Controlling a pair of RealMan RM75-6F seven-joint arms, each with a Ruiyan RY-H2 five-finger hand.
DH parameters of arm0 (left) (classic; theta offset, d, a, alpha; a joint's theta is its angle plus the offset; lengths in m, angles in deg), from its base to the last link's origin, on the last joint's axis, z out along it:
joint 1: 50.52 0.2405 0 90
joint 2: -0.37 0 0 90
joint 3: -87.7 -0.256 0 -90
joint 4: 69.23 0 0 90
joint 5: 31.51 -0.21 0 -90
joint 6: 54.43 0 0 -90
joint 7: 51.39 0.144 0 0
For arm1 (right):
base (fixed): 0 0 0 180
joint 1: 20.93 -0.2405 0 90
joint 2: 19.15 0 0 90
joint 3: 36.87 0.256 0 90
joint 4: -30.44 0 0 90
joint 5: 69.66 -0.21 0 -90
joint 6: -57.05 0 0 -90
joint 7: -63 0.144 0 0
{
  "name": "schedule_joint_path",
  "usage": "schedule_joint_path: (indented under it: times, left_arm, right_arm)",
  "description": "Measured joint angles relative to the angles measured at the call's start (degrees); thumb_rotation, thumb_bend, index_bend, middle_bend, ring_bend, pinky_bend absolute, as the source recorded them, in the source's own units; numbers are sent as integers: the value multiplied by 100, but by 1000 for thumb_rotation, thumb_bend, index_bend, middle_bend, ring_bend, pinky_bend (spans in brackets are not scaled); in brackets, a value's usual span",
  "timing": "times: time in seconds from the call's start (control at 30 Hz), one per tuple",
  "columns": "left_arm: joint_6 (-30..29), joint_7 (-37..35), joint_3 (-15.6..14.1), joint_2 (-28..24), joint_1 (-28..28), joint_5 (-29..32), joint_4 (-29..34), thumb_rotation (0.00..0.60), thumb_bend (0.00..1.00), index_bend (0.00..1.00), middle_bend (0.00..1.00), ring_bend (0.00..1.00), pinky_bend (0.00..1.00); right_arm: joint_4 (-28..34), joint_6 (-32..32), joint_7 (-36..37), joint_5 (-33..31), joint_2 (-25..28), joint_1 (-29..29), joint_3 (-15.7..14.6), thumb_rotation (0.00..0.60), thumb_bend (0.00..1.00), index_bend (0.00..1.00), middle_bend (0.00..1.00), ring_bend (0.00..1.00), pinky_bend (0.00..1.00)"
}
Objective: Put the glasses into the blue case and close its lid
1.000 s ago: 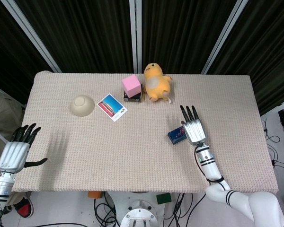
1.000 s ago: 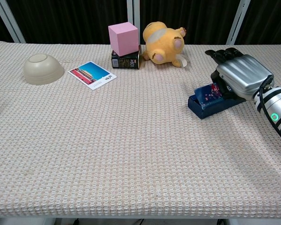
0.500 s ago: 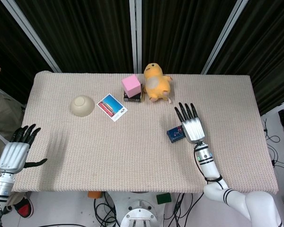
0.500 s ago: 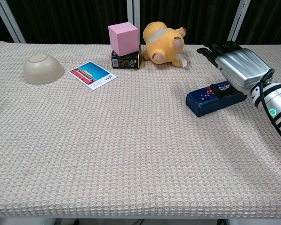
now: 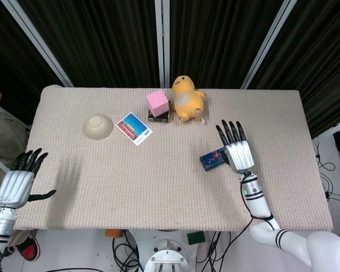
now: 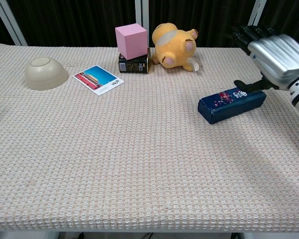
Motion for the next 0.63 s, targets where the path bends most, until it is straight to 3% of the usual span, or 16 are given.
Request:
schedule_joint_path:
  times: [0.2,0.37,0.47,0.63]
  left_arm:
    - [-233,-46,-1,14,84,-100,-7,428,19,91,0,0,74]
    - [-526,-109,-26,63,227,-216,-61,425,20,91,0,0,74]
    - [-642,-148,-55,90,311,-279,-122,421,19,91,0,0,74]
    - [-800,-199,-62,130,357,-396,-191,409,20,90,0,0,74]
  right_arm:
    - [1960,-512,-117,194,1431,642,-374,600,325,0,0,0,0]
    - [3419,-1166,-207,342,3105,1668,-1055,600,325,0,0,0,0]
    - [3651,-1567,-56,301,3631,2395,-1399,600,325,0,0,0,0]
    - [3331,-1756,621,67,3744,2930,-1568,600,326,0,0,0,0]
